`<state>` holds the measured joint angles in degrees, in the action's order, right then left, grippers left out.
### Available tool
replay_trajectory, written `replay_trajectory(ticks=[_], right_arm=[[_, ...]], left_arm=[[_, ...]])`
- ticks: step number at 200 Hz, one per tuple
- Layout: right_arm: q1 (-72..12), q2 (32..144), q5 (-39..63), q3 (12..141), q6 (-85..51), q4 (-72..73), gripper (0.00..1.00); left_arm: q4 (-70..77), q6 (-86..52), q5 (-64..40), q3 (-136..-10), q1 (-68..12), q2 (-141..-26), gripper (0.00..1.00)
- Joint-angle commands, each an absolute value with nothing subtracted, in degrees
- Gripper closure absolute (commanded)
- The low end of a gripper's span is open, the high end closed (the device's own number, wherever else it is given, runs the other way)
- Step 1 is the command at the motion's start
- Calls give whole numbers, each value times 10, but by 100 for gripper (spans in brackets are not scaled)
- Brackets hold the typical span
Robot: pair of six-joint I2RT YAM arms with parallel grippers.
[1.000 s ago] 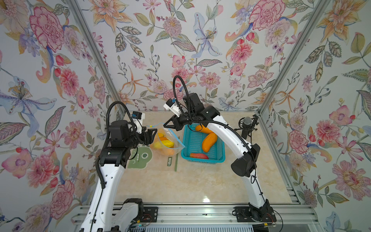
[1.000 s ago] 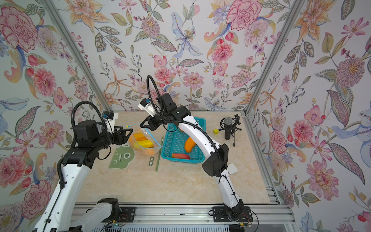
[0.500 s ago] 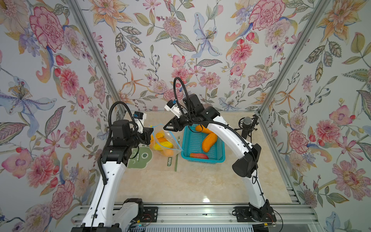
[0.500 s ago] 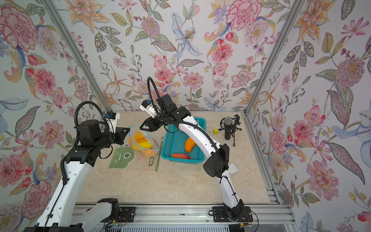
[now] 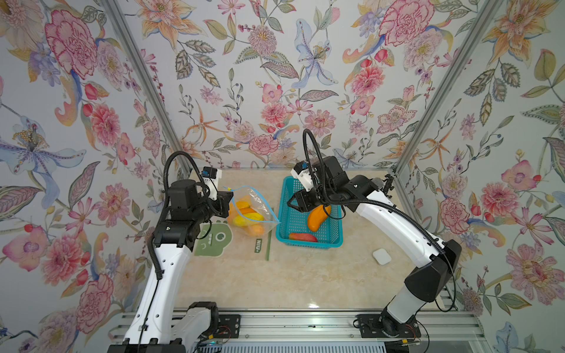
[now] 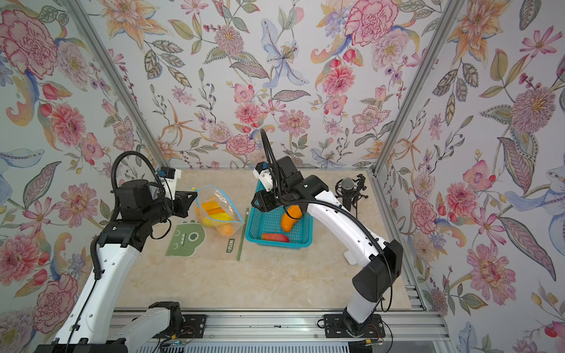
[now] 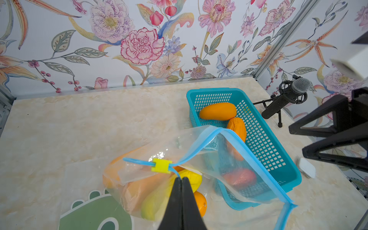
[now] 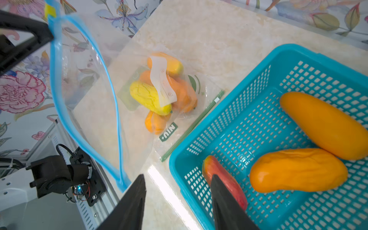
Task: Place the mango in a zip-top bag and seal the zipper
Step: Move the basket to the center of the board.
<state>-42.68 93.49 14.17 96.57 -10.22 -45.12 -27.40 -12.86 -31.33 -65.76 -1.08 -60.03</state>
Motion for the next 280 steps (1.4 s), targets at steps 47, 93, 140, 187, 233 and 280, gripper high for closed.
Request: replay_trajectory(ticks=[47, 93, 140, 187, 233, 280], right_arm=[[-473, 823, 127, 679, -199, -388, 50], [-410, 851, 138, 600, -219, -300, 51], [-375, 897, 106, 632, -225, -266, 52], [-337, 937, 102, 664, -228, -218, 52], [-387, 896, 146, 688, -228, -219, 49], [-482, 856, 179, 653, -239, -217, 43]], left_arm=[[-279, -151, -340, -704, -8, -608, 100], [-276, -171, -352, -722, -10, -602, 100], [-274, -196, -360, -737, -18, -593, 100], [-262, -215, -351, -735, -46, -598, 100], [-280, -211, -312, -740, -48, -605, 100], [-319, -217, -253, -730, -48, -613, 74]])
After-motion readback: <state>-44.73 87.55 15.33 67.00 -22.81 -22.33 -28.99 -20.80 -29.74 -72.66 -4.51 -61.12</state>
